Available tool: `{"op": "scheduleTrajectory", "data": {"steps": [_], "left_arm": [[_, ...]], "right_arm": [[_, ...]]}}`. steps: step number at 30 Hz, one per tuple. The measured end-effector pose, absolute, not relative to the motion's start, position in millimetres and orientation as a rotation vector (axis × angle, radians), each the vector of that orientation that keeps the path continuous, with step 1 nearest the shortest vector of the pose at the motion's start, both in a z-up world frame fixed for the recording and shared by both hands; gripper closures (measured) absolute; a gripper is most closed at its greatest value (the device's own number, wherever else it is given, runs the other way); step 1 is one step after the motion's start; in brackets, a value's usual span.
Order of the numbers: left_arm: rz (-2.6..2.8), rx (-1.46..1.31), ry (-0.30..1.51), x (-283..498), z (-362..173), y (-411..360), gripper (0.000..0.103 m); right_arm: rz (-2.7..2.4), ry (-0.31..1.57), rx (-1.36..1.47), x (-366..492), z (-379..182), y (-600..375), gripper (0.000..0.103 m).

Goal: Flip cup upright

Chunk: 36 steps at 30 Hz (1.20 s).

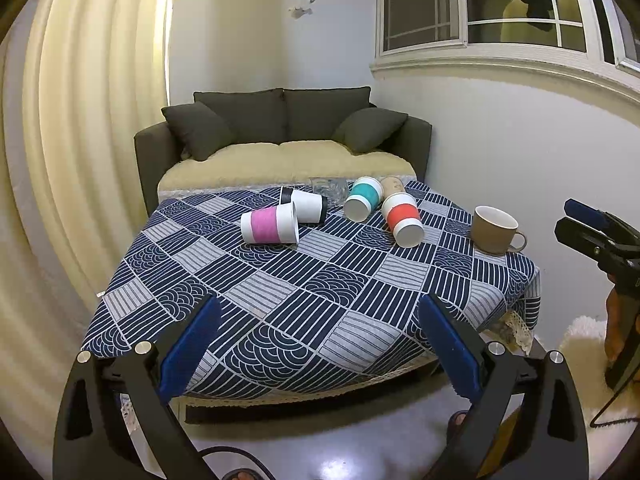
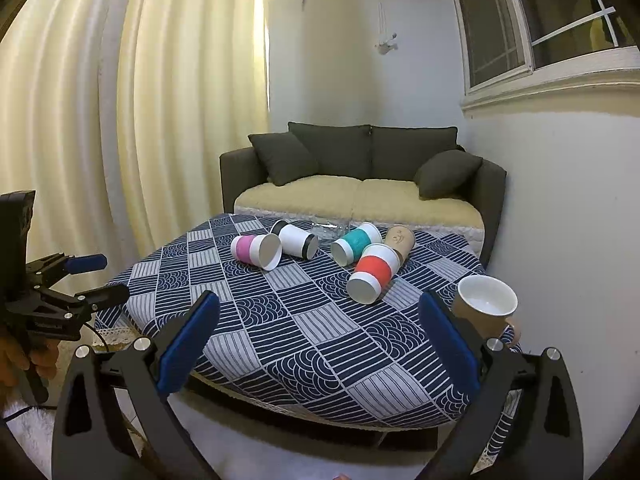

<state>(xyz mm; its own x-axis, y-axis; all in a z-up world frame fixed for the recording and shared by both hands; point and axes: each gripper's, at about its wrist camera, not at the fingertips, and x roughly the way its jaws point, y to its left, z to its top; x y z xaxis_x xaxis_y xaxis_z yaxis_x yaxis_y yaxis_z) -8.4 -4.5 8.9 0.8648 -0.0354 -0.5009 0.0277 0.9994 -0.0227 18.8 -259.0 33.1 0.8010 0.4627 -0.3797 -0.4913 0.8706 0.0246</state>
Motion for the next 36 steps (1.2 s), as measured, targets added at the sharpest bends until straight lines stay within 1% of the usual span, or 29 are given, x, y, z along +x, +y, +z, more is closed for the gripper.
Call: {"op": "scheduleTrajectory", "data": {"steps": [36], "left_arm": [[-0.045,0.003,0.521,-10.8,6.3,-7.3,0.007]], "right_arm": [[0.498,0.378,-0.085,14.6,32.8,-258.3,0.005]]}}
